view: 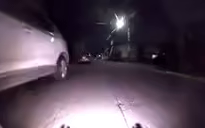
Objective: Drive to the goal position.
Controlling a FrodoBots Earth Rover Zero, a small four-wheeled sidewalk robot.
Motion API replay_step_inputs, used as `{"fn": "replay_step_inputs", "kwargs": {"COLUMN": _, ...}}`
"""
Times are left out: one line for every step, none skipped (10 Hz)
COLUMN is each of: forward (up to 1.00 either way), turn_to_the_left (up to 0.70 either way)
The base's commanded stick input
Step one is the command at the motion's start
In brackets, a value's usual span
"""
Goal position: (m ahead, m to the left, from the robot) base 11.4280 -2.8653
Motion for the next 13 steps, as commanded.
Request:
{"fn": "replay_step_inputs", "kwargs": {"forward": 0.85, "turn_to_the_left": 0.0}}
{"fn": "replay_step_inputs", "kwargs": {"forward": 0.85, "turn_to_the_left": 0.0}}
{"fn": "replay_step_inputs", "kwargs": {"forward": 0.85, "turn_to_the_left": 0.0}}
{"fn": "replay_step_inputs", "kwargs": {"forward": 0.85, "turn_to_the_left": 0.0}}
{"fn": "replay_step_inputs", "kwargs": {"forward": 0.85, "turn_to_the_left": 0.0}}
{"fn": "replay_step_inputs", "kwargs": {"forward": 0.85, "turn_to_the_left": 0.0}}
{"fn": "replay_step_inputs", "kwargs": {"forward": 0.85, "turn_to_the_left": 0.0}}
{"fn": "replay_step_inputs", "kwargs": {"forward": 0.85, "turn_to_the_left": 0.0}}
{"fn": "replay_step_inputs", "kwargs": {"forward": 0.85, "turn_to_the_left": 0.0}}
{"fn": "replay_step_inputs", "kwargs": {"forward": 0.85, "turn_to_the_left": 0.0}}
{"fn": "replay_step_inputs", "kwargs": {"forward": 0.85, "turn_to_the_left": 0.0}}
{"fn": "replay_step_inputs", "kwargs": {"forward": 0.85, "turn_to_the_left": 0.0}}
{"fn": "replay_step_inputs", "kwargs": {"forward": 0.85, "turn_to_the_left": 0.0}}
